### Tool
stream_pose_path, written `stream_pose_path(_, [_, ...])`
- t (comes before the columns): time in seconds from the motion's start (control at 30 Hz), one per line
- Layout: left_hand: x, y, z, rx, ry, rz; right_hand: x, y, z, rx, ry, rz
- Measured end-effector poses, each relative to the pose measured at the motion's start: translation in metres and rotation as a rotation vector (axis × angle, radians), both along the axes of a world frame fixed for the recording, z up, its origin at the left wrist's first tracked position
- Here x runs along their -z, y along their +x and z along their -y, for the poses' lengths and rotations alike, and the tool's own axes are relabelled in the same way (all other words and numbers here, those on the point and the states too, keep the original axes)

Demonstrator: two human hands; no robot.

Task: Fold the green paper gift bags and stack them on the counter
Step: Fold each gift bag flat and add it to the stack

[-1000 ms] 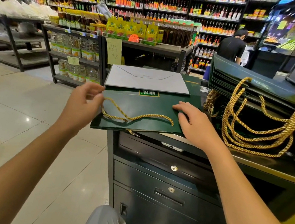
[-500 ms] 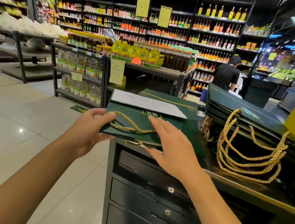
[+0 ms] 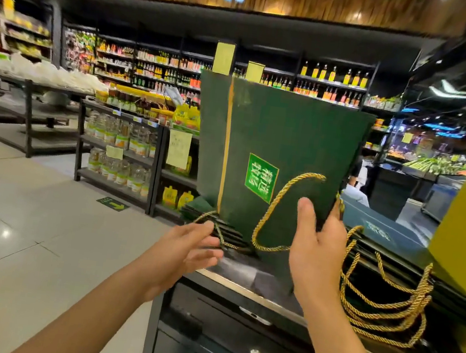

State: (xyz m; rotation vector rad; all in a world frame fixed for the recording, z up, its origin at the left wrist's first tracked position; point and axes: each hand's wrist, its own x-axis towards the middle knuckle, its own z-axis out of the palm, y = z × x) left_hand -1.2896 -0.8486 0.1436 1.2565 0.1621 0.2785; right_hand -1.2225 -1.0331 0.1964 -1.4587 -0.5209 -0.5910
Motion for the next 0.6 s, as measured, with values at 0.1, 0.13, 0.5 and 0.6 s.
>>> stream_pose_path(0.1, [0.008, 0.008, 0.014, 0.024, 0.058, 0.003, -0.001, -0.002, -0.005, -0.213, 0.258, -0.158])
stream_pose_path(0.13, [0.008, 0.011, 0.019, 0.019, 0.056, 0.022, -0.001, -0.004, -0.007, -0.302, 0.344, -0.227])
stream_pose_path(0.5, [0.003, 0.005, -0.013, -0.402, -0.134, 0.336, 0.020, -0.004, -0.009, -0.566, 0.055, -0.470])
stream_pose_path(0.6, [0.006, 0.002, -0.035, -0.477, -0.038, 0.266, 0.033, -0.004, -0.007, -0.590, -0.142, -0.545])
